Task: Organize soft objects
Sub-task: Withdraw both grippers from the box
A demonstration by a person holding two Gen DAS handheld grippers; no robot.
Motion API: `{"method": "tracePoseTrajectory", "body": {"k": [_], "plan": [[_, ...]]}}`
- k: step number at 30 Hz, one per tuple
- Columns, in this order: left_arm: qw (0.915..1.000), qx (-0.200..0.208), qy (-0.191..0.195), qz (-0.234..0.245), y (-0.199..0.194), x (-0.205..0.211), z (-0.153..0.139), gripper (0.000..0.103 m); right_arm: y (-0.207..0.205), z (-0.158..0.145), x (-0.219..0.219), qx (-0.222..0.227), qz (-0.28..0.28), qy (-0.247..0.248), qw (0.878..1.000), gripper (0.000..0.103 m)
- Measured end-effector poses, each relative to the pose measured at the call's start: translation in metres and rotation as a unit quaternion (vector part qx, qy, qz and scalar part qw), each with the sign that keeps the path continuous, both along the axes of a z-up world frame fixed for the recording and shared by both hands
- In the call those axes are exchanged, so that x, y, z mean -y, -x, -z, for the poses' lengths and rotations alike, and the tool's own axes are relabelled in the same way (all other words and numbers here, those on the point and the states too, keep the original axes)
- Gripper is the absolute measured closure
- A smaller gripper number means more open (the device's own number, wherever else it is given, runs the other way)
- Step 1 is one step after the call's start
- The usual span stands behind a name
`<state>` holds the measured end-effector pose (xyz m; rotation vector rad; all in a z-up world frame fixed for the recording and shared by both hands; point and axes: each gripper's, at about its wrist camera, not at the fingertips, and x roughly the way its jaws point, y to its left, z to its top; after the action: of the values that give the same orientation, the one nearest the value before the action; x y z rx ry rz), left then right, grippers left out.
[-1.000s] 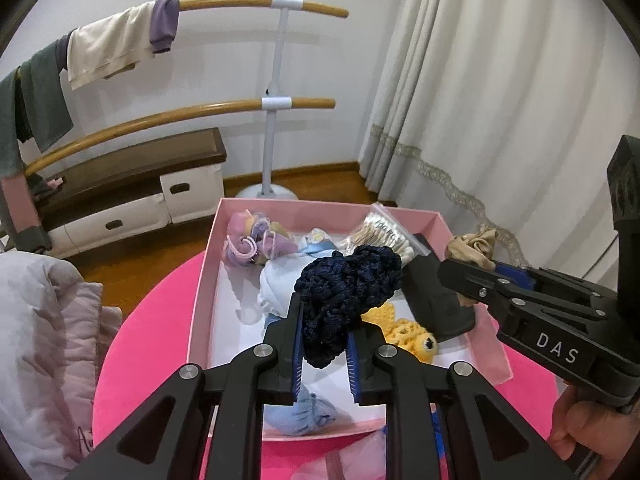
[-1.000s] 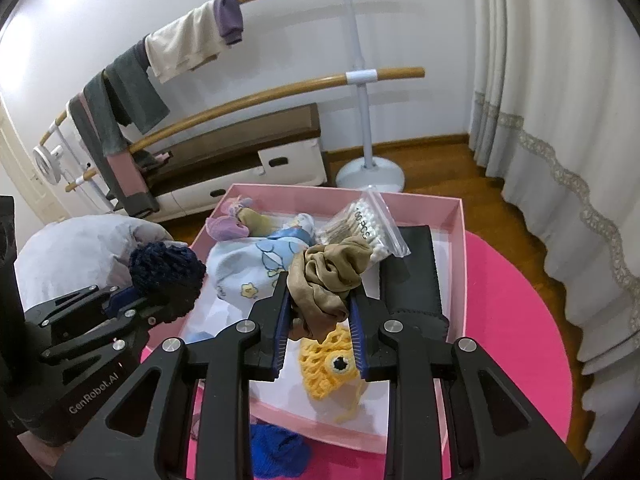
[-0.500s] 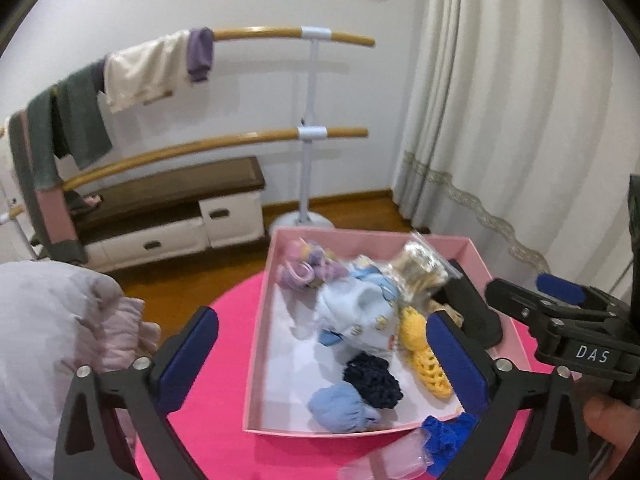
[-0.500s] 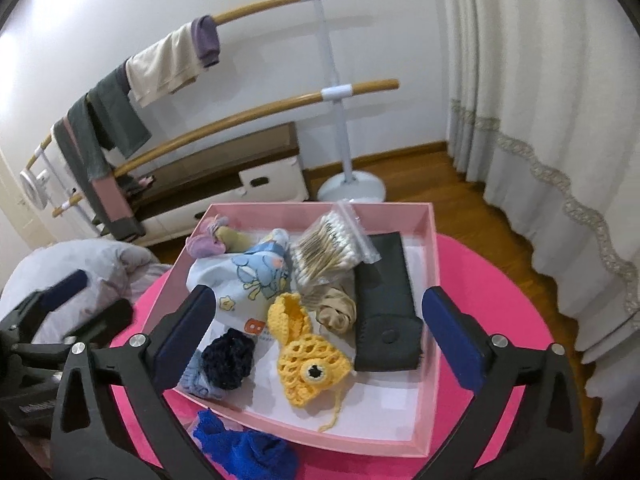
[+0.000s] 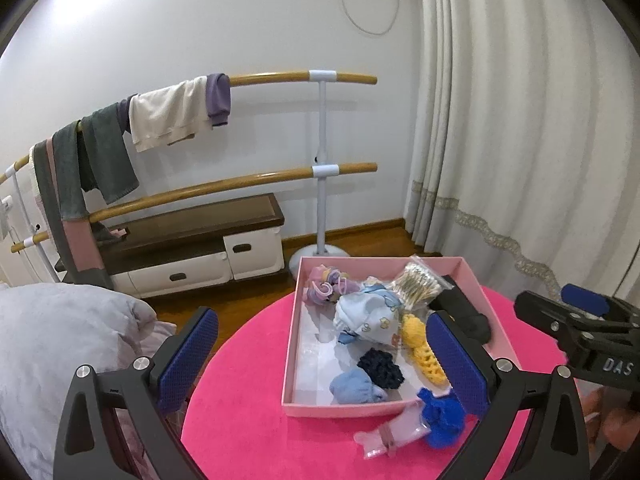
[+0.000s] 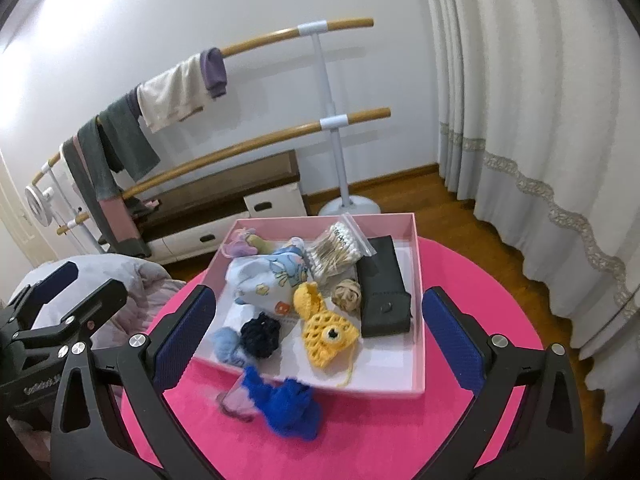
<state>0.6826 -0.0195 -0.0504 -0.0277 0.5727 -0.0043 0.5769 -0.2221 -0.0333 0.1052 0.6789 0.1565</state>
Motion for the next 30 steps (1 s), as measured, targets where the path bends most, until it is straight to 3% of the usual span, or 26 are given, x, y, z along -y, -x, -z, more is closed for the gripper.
{"method": "tracePoseTrajectory", "body": {"k": [17, 30], "plan": [[0.9996, 0.019, 0.02, -0.007, 0.124, -0.01, -0.032, 0.0, 0.113, -0.029, 0.003, 0.048, 0.011, 0.013, 0.999, 0.0], [0.9994, 0.005, 0.035, -0.005, 0.189, -0.008, -0.028, 0.0, 0.161, -0.016, 0.002, 0.05, 0.021, 0.013, 0.998, 0.0]]}}
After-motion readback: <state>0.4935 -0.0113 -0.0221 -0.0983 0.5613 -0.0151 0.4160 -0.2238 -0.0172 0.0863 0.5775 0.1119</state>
